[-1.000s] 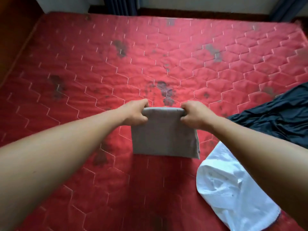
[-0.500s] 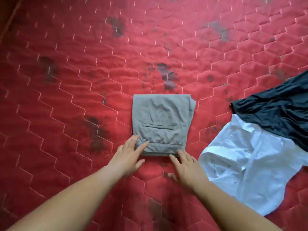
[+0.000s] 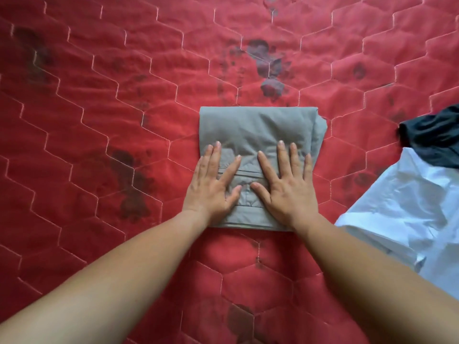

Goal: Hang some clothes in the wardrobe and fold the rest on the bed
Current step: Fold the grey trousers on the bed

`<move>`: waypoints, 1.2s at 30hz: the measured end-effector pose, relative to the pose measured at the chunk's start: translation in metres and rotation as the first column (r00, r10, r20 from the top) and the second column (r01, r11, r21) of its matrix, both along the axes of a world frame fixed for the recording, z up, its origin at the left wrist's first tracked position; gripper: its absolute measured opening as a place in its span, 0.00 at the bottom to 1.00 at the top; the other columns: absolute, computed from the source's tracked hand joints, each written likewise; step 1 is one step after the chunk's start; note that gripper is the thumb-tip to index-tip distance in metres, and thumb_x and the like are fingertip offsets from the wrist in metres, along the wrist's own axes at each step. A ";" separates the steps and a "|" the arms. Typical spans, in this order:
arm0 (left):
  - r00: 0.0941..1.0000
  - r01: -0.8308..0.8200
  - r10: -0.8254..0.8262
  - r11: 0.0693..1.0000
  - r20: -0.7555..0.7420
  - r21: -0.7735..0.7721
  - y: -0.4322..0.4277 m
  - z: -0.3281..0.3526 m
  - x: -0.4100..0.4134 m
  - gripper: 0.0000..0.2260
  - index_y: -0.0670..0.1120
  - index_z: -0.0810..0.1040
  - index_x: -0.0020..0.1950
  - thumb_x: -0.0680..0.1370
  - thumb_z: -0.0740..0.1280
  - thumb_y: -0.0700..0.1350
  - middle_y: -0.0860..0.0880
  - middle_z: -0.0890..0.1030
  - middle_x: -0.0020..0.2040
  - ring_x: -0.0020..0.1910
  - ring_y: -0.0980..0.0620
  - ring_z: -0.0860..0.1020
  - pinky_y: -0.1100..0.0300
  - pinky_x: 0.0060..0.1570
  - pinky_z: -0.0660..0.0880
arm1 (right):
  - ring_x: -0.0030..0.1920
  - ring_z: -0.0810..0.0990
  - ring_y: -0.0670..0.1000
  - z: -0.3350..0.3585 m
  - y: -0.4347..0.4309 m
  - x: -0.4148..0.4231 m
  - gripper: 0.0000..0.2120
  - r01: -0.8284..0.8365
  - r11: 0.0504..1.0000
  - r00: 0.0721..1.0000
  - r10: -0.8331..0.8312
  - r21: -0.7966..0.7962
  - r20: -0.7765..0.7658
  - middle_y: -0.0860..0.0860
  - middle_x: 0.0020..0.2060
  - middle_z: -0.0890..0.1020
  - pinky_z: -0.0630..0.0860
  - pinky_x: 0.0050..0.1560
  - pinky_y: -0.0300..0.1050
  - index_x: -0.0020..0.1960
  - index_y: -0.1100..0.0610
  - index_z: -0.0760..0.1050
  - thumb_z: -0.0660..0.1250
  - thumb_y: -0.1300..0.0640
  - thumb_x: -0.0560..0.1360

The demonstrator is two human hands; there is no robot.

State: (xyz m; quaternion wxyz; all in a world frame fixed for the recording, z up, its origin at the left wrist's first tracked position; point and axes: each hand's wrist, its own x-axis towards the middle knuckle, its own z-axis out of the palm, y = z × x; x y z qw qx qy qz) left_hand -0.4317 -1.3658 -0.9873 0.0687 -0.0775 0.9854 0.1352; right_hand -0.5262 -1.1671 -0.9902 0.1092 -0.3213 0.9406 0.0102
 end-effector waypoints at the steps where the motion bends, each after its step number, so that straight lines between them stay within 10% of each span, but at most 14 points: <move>1: 1.000 -0.004 0.004 1.000 -0.019 -0.002 -0.001 -0.004 -0.001 0.31 0.56 0.58 0.81 0.79 0.57 0.61 0.38 0.47 0.82 0.82 0.40 0.45 0.45 0.79 0.49 | 0.81 0.42 0.63 -0.002 -0.001 -0.001 0.35 0.004 1.000 1.000 -0.004 0.000 0.000 0.59 0.82 0.48 0.46 0.77 0.70 0.83 0.43 0.47 0.43 0.29 0.80; 8: 0.999 -0.042 0.042 0.999 -0.008 -0.009 -0.010 0.024 -0.031 0.31 0.54 0.66 0.78 0.77 0.53 0.65 0.42 0.57 0.81 0.80 0.42 0.55 0.45 0.76 0.51 | 0.70 0.67 0.62 0.038 -0.017 -0.041 0.34 0.049 0.991 0.999 -0.050 -0.124 -0.002 0.56 0.69 0.70 0.62 0.66 0.62 0.69 0.42 0.73 0.42 0.26 0.77; 14: 0.997 -0.064 0.065 0.997 0.042 -0.031 -0.026 -0.001 -0.066 0.32 0.60 0.50 0.82 0.78 0.50 0.65 0.46 0.39 0.83 0.81 0.46 0.37 0.44 0.78 0.43 | 0.81 0.37 0.60 -0.002 -0.035 -0.079 0.37 0.084 0.996 0.996 -0.084 0.012 0.016 0.54 0.82 0.42 0.39 0.72 0.78 0.81 0.37 0.41 0.38 0.24 0.76; 22: 0.987 -0.159 0.157 0.983 0.036 0.087 -0.020 0.003 -0.050 0.31 0.59 0.50 0.82 0.81 0.53 0.64 0.42 0.36 0.82 0.81 0.44 0.36 0.48 0.79 0.43 | 0.81 0.41 0.60 0.009 -0.022 -0.043 0.33 0.192 0.978 0.981 -0.192 -0.077 0.012 0.58 0.82 0.48 0.43 0.75 0.74 0.81 0.43 0.53 0.44 0.30 0.80; 27: 0.937 -0.333 0.315 0.936 0.148 0.117 0.002 0.014 -0.003 0.30 0.61 0.46 0.82 0.83 0.53 0.63 0.38 0.37 0.81 0.81 0.39 0.47 0.48 0.79 0.44 | 0.80 0.43 0.67 0.020 0.005 0.024 0.34 0.540 0.822 0.833 -0.493 -0.181 0.251 0.69 0.79 0.44 0.48 0.79 0.63 0.82 0.44 0.54 0.59 0.35 0.79; 31: 0.839 -0.541 0.512 0.746 0.186 0.389 0.010 0.036 -0.008 0.28 0.56 0.64 0.78 0.79 0.69 0.49 0.41 0.56 0.78 0.77 0.44 0.59 0.53 0.75 0.56 | 0.73 0.65 0.65 0.035 0.002 0.021 0.30 0.675 0.648 0.729 -0.509 -0.354 0.457 0.67 0.72 0.66 0.60 0.76 0.54 0.75 0.53 0.70 0.73 0.56 0.74; 36: 0.741 -0.639 0.522 0.357 0.422 0.681 -0.007 0.080 -0.030 0.26 0.48 0.76 0.68 0.72 0.70 0.30 0.43 0.77 0.64 0.53 0.51 0.78 0.71 0.51 0.76 | 0.53 0.81 0.52 0.080 0.006 -0.023 0.27 0.886 0.428 0.349 -0.368 -0.176 0.862 0.55 0.60 0.82 0.78 0.63 0.57 0.64 0.53 0.79 0.74 0.70 0.68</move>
